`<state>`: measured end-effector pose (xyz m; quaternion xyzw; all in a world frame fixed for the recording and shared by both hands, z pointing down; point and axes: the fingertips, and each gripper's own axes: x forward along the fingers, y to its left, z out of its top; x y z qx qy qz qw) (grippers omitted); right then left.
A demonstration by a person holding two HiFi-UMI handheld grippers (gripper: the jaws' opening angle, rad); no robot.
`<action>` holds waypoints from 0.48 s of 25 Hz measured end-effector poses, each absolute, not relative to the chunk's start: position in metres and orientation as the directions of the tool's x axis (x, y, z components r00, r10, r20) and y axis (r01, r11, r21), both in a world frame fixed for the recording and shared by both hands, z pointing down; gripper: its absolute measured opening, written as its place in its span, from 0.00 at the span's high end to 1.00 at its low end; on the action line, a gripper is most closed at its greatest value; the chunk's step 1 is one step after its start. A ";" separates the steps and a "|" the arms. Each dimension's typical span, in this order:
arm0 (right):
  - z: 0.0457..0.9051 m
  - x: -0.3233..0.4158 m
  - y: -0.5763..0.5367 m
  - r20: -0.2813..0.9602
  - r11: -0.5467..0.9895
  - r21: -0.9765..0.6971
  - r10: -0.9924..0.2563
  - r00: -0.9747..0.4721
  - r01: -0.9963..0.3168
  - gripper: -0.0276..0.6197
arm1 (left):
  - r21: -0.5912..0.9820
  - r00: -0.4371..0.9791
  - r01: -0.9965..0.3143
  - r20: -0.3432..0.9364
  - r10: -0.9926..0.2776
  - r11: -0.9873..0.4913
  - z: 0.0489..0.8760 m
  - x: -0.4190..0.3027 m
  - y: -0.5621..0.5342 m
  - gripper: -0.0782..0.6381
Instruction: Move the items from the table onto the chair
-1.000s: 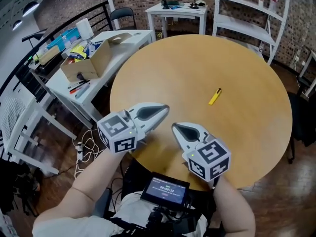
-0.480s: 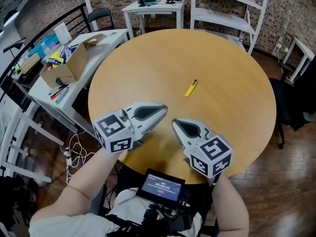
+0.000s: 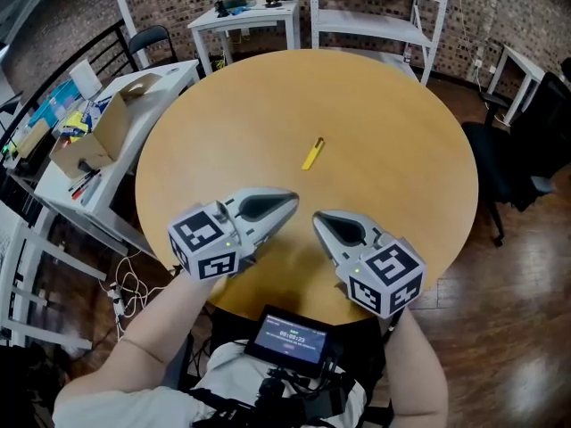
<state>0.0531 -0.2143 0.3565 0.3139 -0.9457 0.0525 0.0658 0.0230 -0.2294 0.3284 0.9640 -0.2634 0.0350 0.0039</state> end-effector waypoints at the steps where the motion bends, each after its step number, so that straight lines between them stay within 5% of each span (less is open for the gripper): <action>1: 0.356 0.056 -0.215 0.157 0.795 -0.057 -0.591 -0.791 -0.604 0.95 | -0.010 0.860 -0.505 0.069 -0.505 -0.863 0.328 0.026 -0.229 0.87; 12: 0.355 0.064 -0.213 0.155 0.791 -0.057 -0.595 -0.788 -0.609 0.95 | -0.026 0.856 -0.511 0.071 -0.511 -0.859 0.328 0.037 -0.230 0.87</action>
